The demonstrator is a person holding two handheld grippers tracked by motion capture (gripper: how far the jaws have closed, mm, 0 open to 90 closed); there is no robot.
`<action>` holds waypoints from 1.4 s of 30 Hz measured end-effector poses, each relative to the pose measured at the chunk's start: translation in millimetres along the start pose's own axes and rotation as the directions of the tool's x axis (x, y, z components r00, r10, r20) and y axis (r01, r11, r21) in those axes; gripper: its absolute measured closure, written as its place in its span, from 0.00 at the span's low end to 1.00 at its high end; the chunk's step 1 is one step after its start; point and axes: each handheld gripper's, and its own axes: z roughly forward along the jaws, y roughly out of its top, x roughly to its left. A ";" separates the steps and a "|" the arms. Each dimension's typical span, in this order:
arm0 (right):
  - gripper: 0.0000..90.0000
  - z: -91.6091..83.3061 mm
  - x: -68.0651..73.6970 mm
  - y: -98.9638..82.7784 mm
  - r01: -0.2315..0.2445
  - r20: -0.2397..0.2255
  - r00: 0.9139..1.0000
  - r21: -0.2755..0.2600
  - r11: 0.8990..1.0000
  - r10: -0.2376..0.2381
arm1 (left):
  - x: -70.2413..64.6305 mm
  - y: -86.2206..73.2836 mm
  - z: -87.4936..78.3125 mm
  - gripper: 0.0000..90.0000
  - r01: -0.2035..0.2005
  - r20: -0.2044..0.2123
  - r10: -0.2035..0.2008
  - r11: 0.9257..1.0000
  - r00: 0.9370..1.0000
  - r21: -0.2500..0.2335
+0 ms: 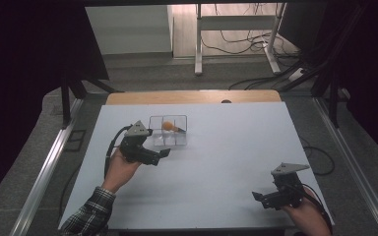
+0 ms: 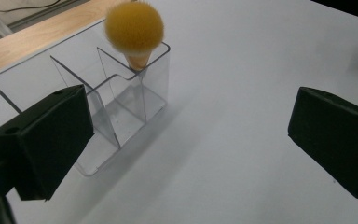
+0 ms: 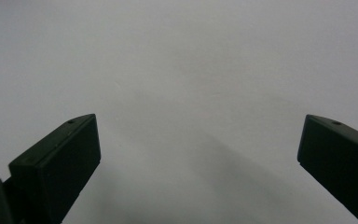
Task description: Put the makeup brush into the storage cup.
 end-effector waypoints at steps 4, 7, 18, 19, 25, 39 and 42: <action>0.00 0.1 0.3 0.0 0.002 -0.002 1.000 0.003 1.000 -0.002 | -2.3 -1.7 -1.8 0.00 0.004 0.001 -0.004 1.000 1.000 -0.004; 0.00 0.1 0.2 0.0 0.002 -0.001 1.000 0.002 1.000 -0.002 | -3.7 -3.1 -3.2 0.00 0.010 0.007 -0.010 1.000 1.000 0.004; 0.00 -0.1 0.7 0.1 0.006 0.002 1.000 0.003 1.000 -0.006 | -5.3 -10.6 -9.3 0.01 0.011 -0.003 -0.011 1.000 1.000 0.013; 0.00 -0.1 0.7 0.2 0.006 0.002 1.000 0.003 1.000 -0.006 | -5.5 -11.5 -9.8 0.01 0.010 -0.003 -0.010 1.000 1.000 0.014; 0.00 0.0 0.8 0.2 0.007 0.003 1.000 0.003 1.000 -0.007 | -7.4 -15.9 -12.1 0.01 0.003 -0.011 -0.002 1.000 1.000 0.023; 0.00 0.1 0.5 0.1 0.007 0.001 1.000 0.002 1.000 -0.007 | -9.6 -24.6 -20.1 0.01 0.009 -0.025 -0.008 1.000 1.000 0.028; 0.00 0.0 0.3 0.1 0.007 0.001 1.000 0.001 1.000 -0.007 | -9.7 -27.0 -22.5 0.01 0.014 -0.026 -0.014 1.000 1.000 0.027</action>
